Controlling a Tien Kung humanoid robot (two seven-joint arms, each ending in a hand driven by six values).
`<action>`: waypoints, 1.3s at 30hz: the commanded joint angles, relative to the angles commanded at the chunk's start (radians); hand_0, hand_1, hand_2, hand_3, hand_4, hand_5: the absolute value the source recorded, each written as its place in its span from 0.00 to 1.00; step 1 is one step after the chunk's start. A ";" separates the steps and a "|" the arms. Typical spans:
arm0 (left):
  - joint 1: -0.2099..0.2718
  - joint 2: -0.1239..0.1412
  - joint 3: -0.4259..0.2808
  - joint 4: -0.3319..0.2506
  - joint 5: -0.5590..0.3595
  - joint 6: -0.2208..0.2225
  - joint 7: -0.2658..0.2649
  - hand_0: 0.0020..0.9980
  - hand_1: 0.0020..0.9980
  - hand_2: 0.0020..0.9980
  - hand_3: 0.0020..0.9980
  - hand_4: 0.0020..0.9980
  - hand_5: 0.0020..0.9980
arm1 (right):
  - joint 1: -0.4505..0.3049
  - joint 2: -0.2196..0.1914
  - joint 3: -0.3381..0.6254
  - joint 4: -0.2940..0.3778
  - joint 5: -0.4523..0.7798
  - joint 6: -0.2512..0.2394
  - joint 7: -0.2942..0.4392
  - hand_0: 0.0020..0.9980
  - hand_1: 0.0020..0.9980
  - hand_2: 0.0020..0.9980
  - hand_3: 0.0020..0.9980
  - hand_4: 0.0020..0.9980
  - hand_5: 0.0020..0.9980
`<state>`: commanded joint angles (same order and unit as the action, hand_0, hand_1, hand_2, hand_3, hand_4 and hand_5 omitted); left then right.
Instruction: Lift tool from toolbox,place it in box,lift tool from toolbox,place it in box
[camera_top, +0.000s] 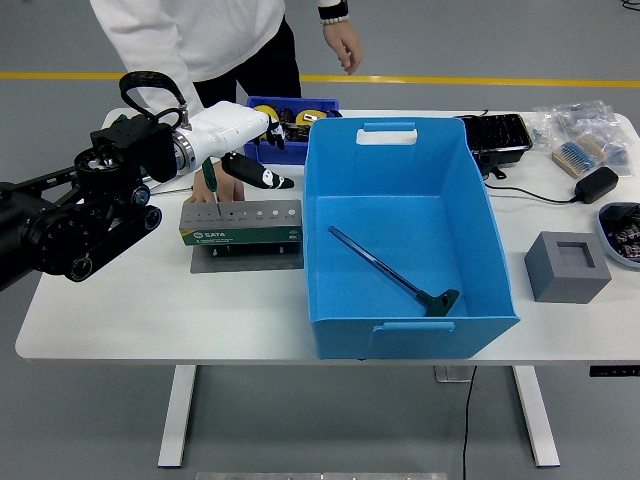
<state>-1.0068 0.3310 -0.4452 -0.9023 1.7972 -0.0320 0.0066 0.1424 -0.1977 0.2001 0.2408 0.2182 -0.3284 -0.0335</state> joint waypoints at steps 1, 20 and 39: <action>-0.001 0.003 0.008 0.005 0.005 -0.013 0.006 0.64 0.68 0.73 0.59 0.93 0.78 | 0.000 0.000 -0.001 0.000 0.002 0.000 0.000 0.68 0.64 0.71 0.56 0.79 0.72; -0.003 0.017 0.042 0.006 0.105 -0.173 0.097 0.70 0.72 0.68 0.50 0.93 0.90 | 0.006 -0.002 -0.010 0.000 0.015 0.002 0.005 0.68 0.64 0.71 0.56 0.79 0.72; -0.001 0.022 0.061 0.008 0.138 -0.230 0.147 0.70 0.68 0.61 0.45 0.93 0.91 | 0.006 -0.004 -0.010 -0.001 0.014 0.002 0.005 0.68 0.64 0.71 0.56 0.79 0.72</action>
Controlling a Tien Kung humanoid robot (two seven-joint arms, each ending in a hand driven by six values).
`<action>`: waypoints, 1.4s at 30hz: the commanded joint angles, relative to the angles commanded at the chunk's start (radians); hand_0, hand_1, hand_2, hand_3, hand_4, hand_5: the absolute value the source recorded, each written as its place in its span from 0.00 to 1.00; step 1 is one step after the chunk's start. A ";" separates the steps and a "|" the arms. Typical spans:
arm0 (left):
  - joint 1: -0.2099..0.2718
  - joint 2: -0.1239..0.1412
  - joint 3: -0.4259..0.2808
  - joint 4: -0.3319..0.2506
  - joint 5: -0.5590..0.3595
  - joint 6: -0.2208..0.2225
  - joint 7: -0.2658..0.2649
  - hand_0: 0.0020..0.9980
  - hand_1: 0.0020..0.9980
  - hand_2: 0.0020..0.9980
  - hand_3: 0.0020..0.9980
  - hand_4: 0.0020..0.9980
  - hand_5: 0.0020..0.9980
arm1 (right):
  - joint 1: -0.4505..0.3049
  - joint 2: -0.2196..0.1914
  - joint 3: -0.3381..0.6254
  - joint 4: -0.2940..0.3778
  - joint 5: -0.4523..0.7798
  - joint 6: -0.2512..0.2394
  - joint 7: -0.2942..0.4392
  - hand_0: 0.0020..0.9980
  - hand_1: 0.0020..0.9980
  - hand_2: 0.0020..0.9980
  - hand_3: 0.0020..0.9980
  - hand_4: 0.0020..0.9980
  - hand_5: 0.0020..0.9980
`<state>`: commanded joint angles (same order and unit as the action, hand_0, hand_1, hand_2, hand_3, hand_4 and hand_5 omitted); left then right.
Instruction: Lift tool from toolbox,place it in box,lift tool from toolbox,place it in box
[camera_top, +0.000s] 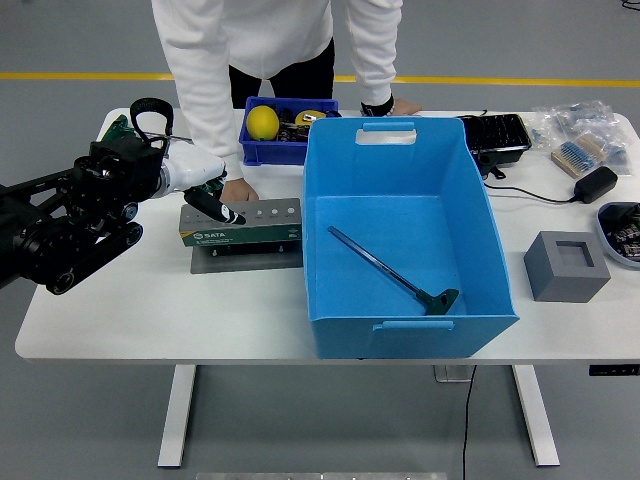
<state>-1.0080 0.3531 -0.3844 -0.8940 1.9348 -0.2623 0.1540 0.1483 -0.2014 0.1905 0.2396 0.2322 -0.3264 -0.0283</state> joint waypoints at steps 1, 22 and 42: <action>0.000 0.000 -0.001 0.002 0.002 0.001 0.000 0.70 0.68 0.61 0.45 0.93 0.91 | 0.000 0.000 0.001 0.000 -0.002 0.000 -0.001 0.68 0.64 0.71 0.56 0.79 0.72; 0.008 -0.004 -0.001 0.029 0.010 0.016 -0.016 0.65 0.29 0.26 0.25 0.94 0.93 | -0.002 -0.005 -0.013 0.001 0.010 0.004 0.003 0.68 0.64 0.71 0.56 0.79 0.73; 0.025 -0.006 0.007 0.072 0.021 0.163 -0.105 0.25 0.07 0.11 0.12 0.95 0.69 | -0.012 -0.001 -0.001 0.002 -0.005 0.001 -0.003 0.68 0.64 0.71 0.56 0.79 0.73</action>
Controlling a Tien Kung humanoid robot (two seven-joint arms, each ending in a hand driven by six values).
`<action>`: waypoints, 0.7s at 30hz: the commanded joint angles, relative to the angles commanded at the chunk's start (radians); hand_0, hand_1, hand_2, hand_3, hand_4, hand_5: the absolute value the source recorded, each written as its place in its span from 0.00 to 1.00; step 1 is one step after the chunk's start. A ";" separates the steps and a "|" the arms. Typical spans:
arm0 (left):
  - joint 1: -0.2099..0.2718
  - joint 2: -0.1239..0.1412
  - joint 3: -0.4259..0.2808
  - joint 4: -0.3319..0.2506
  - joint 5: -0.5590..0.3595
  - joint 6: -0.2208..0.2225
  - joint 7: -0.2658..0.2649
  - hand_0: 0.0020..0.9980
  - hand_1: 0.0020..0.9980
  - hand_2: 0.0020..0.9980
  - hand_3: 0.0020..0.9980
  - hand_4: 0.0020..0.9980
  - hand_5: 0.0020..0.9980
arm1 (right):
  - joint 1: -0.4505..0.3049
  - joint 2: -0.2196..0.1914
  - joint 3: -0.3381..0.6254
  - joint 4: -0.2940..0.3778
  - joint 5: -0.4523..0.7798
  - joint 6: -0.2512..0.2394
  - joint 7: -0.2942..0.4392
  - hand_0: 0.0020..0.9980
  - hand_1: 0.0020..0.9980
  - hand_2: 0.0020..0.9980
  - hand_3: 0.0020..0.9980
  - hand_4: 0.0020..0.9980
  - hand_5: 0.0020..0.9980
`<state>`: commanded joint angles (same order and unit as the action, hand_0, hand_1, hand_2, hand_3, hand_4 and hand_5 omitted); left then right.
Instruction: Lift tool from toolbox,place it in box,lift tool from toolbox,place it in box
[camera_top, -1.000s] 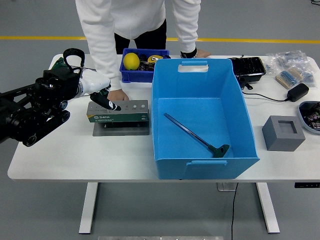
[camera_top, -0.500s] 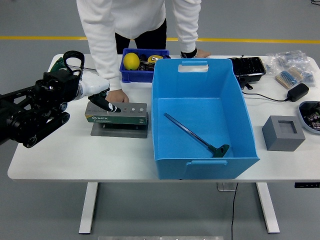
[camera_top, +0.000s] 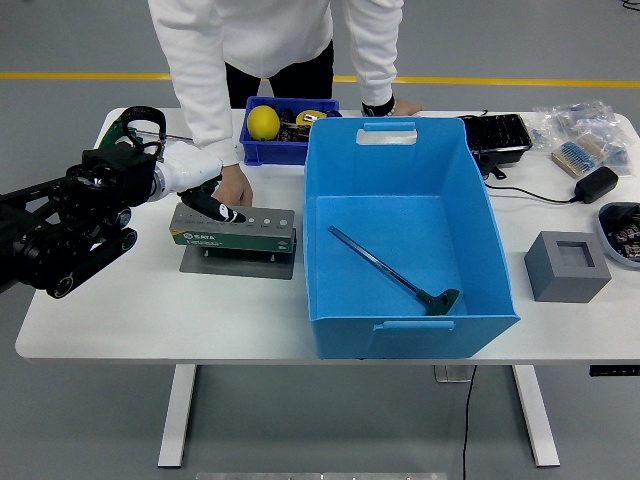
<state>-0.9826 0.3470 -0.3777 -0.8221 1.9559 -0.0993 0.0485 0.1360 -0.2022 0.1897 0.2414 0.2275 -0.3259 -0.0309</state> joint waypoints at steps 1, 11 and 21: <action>0.002 0.000 -0.001 0.003 0.005 0.014 -0.006 0.25 0.07 0.11 0.12 0.95 0.69 | 0.000 0.000 0.000 0.000 0.001 0.000 0.000 0.68 0.64 0.71 0.56 0.79 0.73; 0.023 0.007 -0.007 0.023 0.030 0.196 -0.076 0.10 0.00 0.02 0.06 0.89 0.35 | -0.003 0.003 -0.002 0.000 0.005 0.000 0.001 0.68 0.64 0.71 0.56 0.79 0.72; 0.050 0.028 -0.121 -0.048 -0.025 0.219 -0.114 0.08 0.00 0.00 0.06 0.78 0.42 | 0.000 0.003 -0.012 0.000 0.024 0.002 0.006 0.68 0.64 0.71 0.56 0.79 0.72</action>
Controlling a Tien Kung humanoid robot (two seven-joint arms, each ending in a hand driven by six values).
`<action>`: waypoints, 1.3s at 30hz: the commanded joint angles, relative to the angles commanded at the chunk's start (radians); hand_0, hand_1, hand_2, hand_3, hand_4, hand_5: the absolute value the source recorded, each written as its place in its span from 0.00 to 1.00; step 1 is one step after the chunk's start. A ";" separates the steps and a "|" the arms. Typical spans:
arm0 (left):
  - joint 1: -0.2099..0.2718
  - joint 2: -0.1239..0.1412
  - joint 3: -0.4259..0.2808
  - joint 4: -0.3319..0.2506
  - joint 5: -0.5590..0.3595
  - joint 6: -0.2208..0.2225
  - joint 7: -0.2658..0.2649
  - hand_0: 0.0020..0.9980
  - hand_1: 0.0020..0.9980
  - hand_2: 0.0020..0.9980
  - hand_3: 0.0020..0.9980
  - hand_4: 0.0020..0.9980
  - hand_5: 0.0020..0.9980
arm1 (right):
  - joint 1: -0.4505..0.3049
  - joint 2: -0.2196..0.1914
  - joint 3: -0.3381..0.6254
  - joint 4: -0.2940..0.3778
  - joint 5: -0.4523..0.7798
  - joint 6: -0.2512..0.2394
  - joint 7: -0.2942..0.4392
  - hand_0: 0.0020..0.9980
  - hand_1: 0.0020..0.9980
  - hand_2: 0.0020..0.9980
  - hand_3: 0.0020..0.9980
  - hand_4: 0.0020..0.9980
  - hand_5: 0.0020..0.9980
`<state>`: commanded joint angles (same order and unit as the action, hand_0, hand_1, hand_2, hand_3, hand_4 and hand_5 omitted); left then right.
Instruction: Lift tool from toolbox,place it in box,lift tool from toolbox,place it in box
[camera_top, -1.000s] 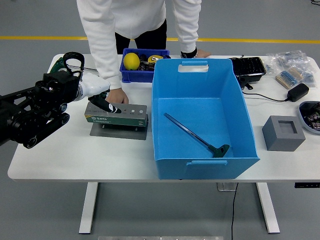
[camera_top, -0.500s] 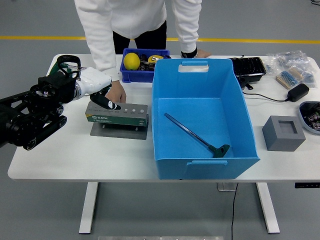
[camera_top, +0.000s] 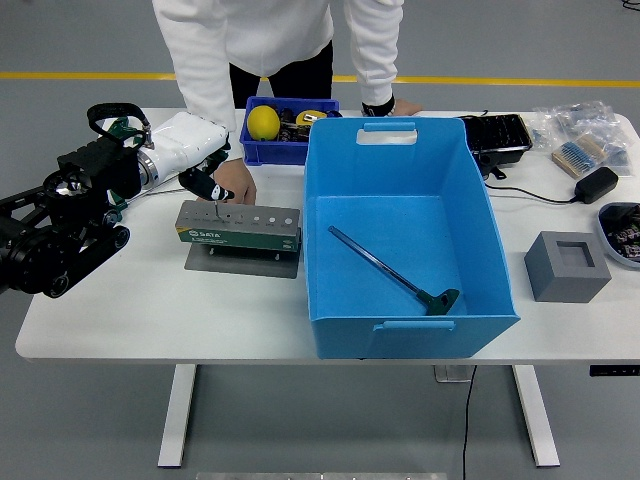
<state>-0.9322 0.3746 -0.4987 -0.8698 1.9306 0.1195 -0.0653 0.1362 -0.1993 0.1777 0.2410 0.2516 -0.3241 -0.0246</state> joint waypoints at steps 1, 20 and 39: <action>0.001 0.002 -0.010 -0.011 -0.001 0.001 -0.002 0.08 0.00 0.00 0.06 0.78 0.42 | 0.000 0.000 0.000 0.000 0.000 0.000 0.000 0.68 0.64 0.71 0.56 0.79 0.72; 0.002 0.041 -0.226 -0.286 0.004 0.016 -0.004 0.07 0.00 0.00 0.05 0.77 0.43 | 0.001 -0.001 0.001 -0.002 -0.004 0.001 0.000 0.68 0.64 0.71 0.56 0.79 0.72; 0.013 -0.169 0.056 -0.369 -0.163 -0.008 0.012 0.14 0.08 0.15 0.23 0.87 0.57 | 0.011 -0.003 0.007 0.001 -0.015 -0.001 -0.003 0.68 0.64 0.71 0.56 0.79 0.72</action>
<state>-0.9192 0.2055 -0.4424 -1.2390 1.7679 0.1114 -0.0530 0.1468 -0.2019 0.1846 0.2417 0.2363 -0.3254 -0.0276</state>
